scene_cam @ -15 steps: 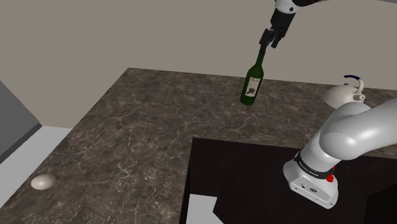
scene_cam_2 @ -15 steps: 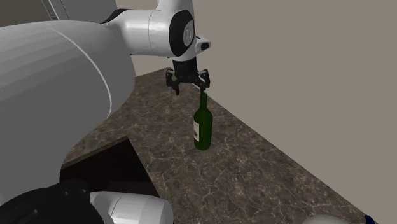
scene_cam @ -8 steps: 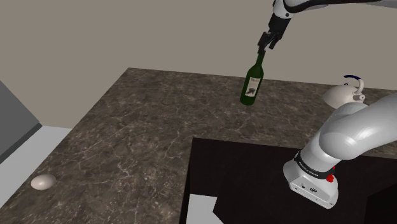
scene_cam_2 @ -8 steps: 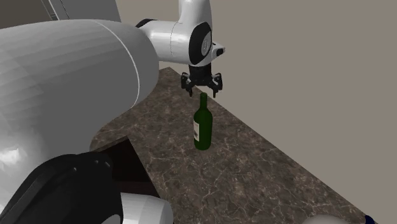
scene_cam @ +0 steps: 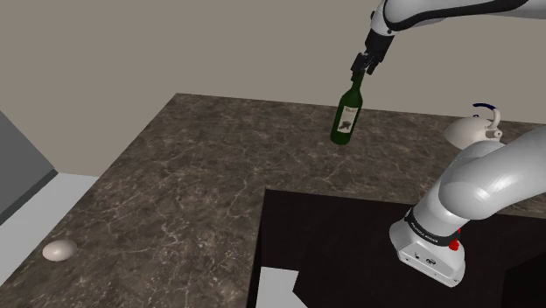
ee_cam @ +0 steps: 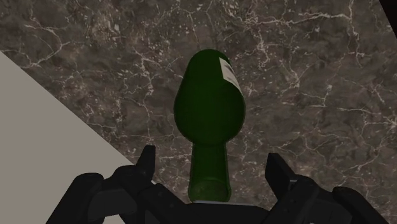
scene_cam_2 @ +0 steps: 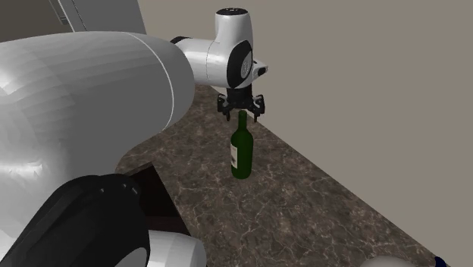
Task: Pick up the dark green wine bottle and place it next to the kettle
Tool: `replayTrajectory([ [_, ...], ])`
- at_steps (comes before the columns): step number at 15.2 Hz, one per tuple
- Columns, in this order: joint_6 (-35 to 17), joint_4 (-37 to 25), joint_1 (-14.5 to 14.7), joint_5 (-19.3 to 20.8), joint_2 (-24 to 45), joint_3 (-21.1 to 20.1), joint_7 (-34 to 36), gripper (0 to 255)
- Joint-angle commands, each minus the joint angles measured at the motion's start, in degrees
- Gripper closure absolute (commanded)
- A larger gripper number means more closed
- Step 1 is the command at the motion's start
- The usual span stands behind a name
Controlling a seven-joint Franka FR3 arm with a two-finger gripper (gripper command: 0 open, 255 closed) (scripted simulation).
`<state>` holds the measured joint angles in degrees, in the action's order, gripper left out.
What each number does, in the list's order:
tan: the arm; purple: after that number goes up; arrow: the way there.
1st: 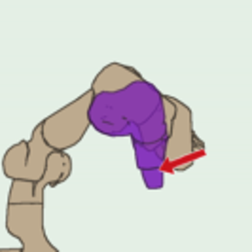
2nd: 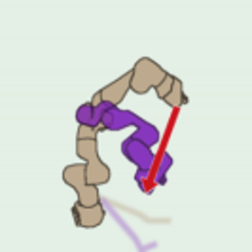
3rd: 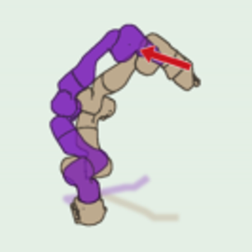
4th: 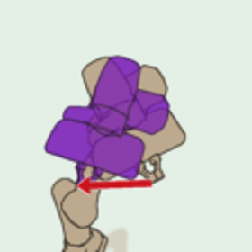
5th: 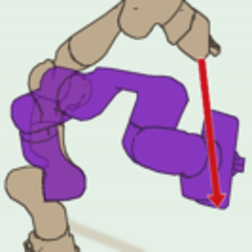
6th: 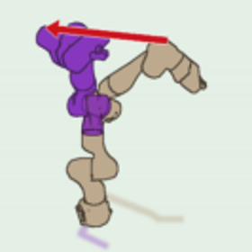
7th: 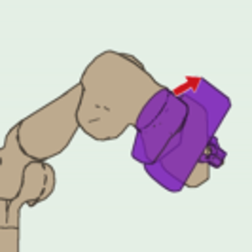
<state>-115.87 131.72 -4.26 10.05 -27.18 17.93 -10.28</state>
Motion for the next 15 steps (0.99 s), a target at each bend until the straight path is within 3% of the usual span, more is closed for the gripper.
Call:
replayTrajectory([
  [1, -0.06, 0.03, 0.00, 0.00, 0.02, 0.01, -0.01, 0],
  [4, -0.05, 0.03, 0.00, 0.00, 0.02, 0.01, -0.01, 0],
  [5, -0.05, 0.03, 0.00, 0.00, 0.02, 0.01, -0.01, 255],
  [15, 0.72, -0.68, 0.03, -0.06, -0.05, -0.07, -0.04, 255],
])
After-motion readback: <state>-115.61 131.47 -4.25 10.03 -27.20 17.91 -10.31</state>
